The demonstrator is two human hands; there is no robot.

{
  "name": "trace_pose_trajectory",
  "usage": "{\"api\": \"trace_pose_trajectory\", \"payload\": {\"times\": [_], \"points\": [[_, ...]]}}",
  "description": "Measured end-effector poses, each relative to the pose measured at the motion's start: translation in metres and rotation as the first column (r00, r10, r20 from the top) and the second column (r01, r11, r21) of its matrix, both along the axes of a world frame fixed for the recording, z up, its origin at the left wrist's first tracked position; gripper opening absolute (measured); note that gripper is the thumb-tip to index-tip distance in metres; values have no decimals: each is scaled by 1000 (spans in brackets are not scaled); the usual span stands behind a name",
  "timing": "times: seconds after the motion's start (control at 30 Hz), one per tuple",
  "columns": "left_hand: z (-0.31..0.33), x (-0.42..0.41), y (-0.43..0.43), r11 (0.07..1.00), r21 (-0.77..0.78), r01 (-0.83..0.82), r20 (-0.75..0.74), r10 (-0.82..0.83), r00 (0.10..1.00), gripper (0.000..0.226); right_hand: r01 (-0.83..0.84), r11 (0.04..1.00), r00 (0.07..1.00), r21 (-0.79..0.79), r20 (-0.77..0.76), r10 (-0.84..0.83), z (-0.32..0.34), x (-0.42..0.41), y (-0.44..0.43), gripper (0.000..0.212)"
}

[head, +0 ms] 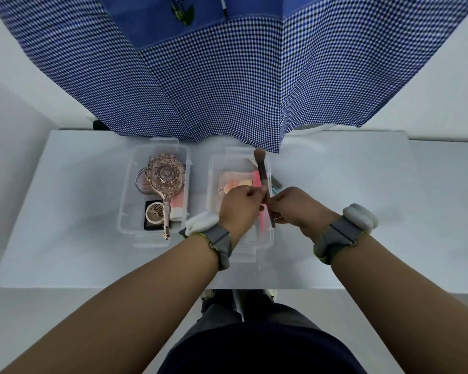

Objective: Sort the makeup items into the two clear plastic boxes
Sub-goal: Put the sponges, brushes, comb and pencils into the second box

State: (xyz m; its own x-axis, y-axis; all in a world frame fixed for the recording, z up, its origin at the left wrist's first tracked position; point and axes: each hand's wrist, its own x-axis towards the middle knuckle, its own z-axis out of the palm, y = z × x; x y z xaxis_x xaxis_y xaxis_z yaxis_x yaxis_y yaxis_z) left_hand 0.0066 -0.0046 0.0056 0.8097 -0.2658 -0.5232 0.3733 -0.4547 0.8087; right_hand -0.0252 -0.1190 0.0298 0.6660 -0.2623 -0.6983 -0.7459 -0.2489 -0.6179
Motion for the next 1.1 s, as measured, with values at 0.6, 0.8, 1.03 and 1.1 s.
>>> {"api": "trace_pose_trajectory", "payload": {"times": [0.6,0.8,1.03,1.1], "points": [[-39,15,12,984,180,10,-166,20,986,29,-59,866,997,-497,-65,31,-47,6,-35,24],[-45,13,1,941,290,172,-105,-148,983,45,-125,819,992,-559,-79,98,-73,12,-44,26],[-45,5,-6,773,553,312,24,-389,921,34,-245,745,961,-621,-55,271,-104,2,-48,4],[-47,2,-6,734,599,320,60,-440,896,33,-257,743,957,-618,-57,284,-108,0,-48,5]]}}
